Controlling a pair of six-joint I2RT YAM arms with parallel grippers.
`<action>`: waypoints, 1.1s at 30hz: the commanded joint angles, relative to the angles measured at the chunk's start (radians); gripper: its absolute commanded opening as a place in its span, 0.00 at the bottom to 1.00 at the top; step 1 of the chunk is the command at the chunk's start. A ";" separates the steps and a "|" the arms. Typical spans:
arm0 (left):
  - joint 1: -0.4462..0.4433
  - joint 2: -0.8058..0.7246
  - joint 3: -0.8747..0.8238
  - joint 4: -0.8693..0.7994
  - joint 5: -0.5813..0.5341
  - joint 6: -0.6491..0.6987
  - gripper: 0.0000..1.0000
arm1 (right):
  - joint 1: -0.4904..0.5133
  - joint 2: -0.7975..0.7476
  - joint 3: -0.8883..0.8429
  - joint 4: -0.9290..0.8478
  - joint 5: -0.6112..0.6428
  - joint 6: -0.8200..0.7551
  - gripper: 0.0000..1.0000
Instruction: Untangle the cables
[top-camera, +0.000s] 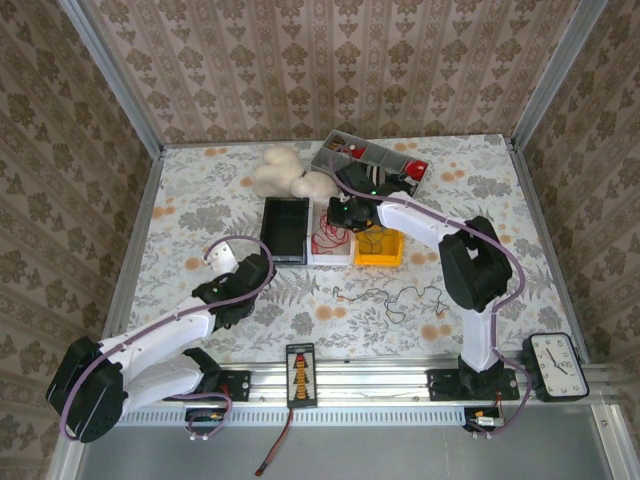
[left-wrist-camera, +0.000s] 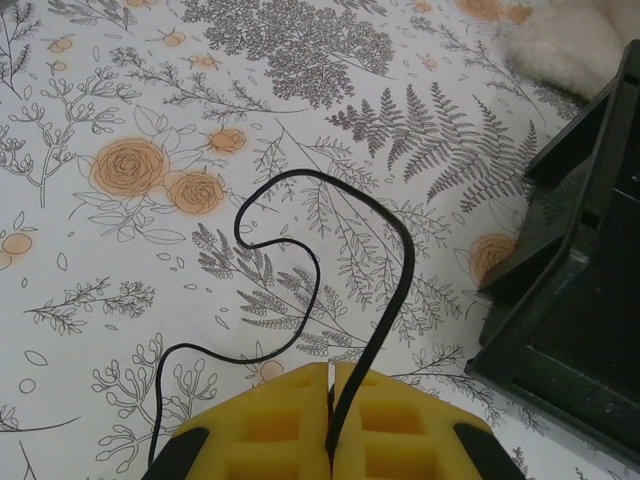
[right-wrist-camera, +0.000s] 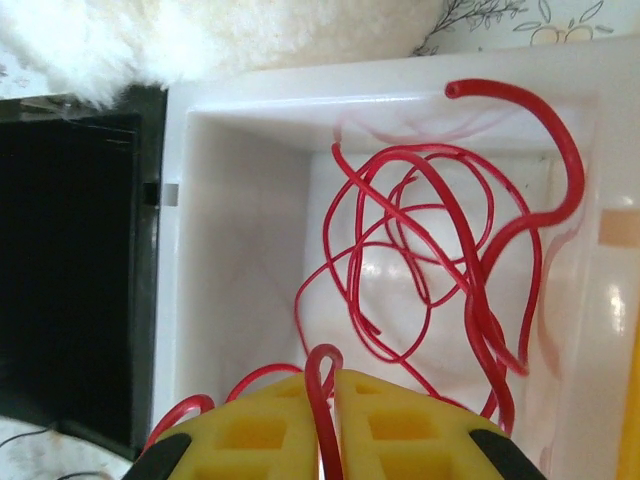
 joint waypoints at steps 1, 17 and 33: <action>0.002 -0.007 0.053 -0.017 -0.011 0.049 0.00 | 0.034 0.047 0.063 -0.093 0.173 -0.049 0.12; 0.011 -0.016 0.083 -0.045 -0.030 0.066 0.00 | 0.126 0.177 0.170 -0.175 0.409 -0.190 0.19; 0.012 -0.042 0.106 -0.057 -0.045 0.114 0.00 | 0.129 0.062 0.082 -0.061 0.401 -0.171 0.35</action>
